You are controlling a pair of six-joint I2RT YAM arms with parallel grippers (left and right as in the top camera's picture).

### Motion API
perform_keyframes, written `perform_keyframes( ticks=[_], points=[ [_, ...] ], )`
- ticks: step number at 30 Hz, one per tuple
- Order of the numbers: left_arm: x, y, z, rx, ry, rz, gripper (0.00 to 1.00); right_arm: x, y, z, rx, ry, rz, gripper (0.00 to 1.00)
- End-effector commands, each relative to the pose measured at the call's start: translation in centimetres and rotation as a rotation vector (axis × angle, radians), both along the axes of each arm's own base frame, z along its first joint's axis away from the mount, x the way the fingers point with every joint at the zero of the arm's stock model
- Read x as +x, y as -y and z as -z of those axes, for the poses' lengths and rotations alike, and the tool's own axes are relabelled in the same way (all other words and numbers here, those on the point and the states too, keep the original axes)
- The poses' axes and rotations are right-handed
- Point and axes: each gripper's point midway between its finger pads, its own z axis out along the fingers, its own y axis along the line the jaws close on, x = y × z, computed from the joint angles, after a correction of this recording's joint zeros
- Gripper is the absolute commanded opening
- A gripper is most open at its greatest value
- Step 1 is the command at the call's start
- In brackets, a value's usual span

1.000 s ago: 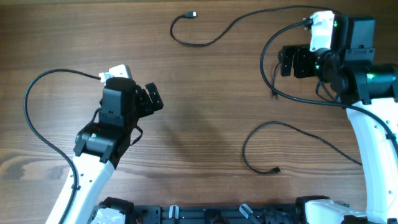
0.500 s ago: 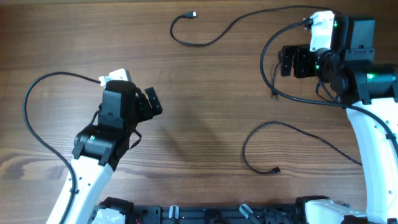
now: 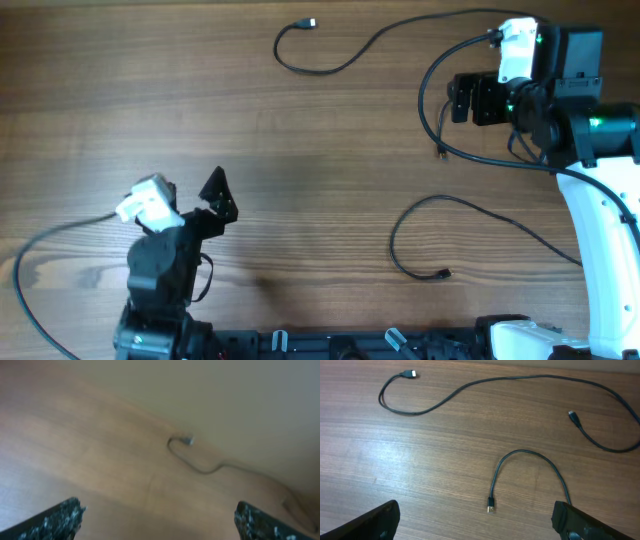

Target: Untangle cables

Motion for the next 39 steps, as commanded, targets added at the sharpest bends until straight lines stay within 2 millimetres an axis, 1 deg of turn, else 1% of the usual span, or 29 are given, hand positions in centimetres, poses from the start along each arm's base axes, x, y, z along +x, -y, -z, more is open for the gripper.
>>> perform_keyframes(
  ticks=[1,2,5,11,15,16,17,20,23,26,39],
  points=[
    [-0.3,-0.4,0.4,-0.033,0.147,0.000,1.00,0.2,0.1,-0.1,0.003,0.002,0.019,1.00],
    [-0.4,-0.6,0.2,-0.038,0.199,-0.002,1.00,0.2,0.1,-0.1,0.003,0.002,0.019,1.00],
    [-0.6,-1.0,0.2,-0.041,0.258,-0.012,1.00,0.2,0.1,-0.1,0.003,0.001,0.019,1.00],
    [-1.4,-2.2,0.9,-0.035,0.275,-0.059,1.00,0.2,0.1,-0.1,0.003,0.002,0.019,1.00],
    [-1.3,-2.3,2.4,-0.034,0.248,-0.060,1.00,0.2,0.1,-0.1,0.003,0.002,0.019,1.00],
    [-1.3,-2.2,3.0,-0.034,0.229,-0.056,1.00,0.2,0.1,-0.1,0.003,0.001,0.019,1.00],
    [-1.3,-2.2,4.3,-0.033,0.177,-0.055,1.00,0.2,0.1,-0.1,0.003,0.001,0.019,1.00],
    [-1.3,-2.0,4.3,0.024,0.177,-0.031,1.00,0.2,0.1,-0.1,0.003,0.002,0.019,1.00],
    [-1.3,-1.3,4.4,0.111,0.174,0.024,1.00,0.2,0.1,-0.1,0.003,0.001,0.019,1.00],
    [-1.3,-1.3,4.4,0.153,0.175,0.030,1.00,0.2,0.1,-0.1,0.003,0.001,0.019,1.00],
    [-1.3,-1.3,4.4,0.144,0.175,0.029,1.00,0.2,0.1,-0.1,0.003,0.001,0.019,1.00]
  ],
)
